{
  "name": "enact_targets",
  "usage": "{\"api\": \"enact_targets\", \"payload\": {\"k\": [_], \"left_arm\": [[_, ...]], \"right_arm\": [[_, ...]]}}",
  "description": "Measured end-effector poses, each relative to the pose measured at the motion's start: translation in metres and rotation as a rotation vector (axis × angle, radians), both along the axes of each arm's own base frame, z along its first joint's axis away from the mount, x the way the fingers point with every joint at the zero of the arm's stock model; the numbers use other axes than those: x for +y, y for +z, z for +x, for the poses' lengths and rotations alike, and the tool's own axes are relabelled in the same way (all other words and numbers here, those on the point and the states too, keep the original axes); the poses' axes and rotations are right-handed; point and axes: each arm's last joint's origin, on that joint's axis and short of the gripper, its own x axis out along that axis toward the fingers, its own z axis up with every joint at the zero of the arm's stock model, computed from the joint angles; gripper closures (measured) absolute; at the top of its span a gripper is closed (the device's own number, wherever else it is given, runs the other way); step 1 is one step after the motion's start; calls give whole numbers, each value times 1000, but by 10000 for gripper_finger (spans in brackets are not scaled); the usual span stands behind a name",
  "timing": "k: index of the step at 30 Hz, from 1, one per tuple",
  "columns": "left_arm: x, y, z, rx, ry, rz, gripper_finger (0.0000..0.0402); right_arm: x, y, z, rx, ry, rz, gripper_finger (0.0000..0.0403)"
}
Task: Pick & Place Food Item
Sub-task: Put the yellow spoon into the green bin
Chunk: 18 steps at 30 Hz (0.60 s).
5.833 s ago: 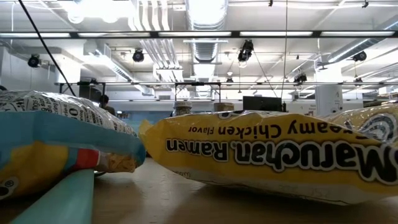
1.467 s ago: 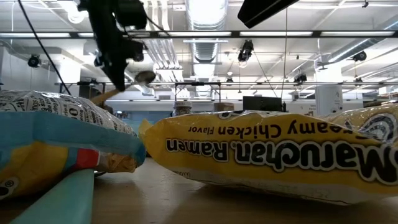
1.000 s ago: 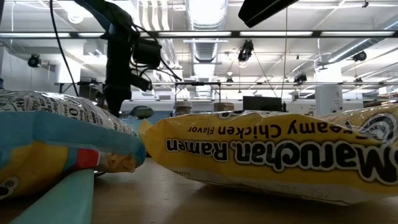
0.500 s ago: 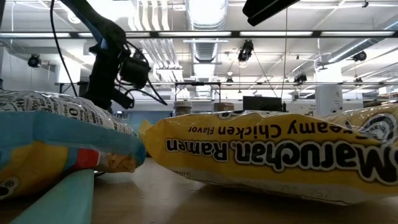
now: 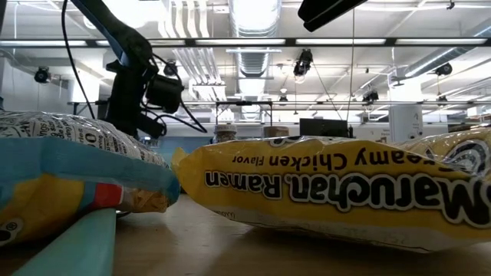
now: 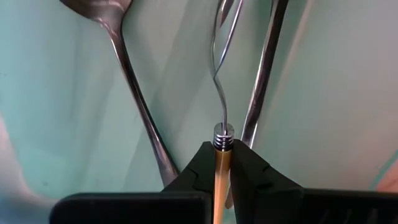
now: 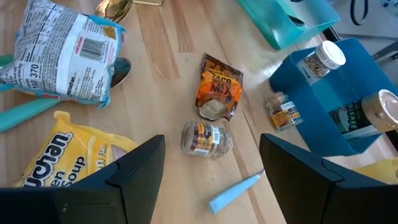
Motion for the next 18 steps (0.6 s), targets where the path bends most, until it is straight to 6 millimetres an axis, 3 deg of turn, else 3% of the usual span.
{"api": "enact_targets", "payload": {"k": [18], "left_arm": [[2,-2,2,-26,-17,14,384]], "right_arm": [[0,0,0,2,8,-6,142]]}}
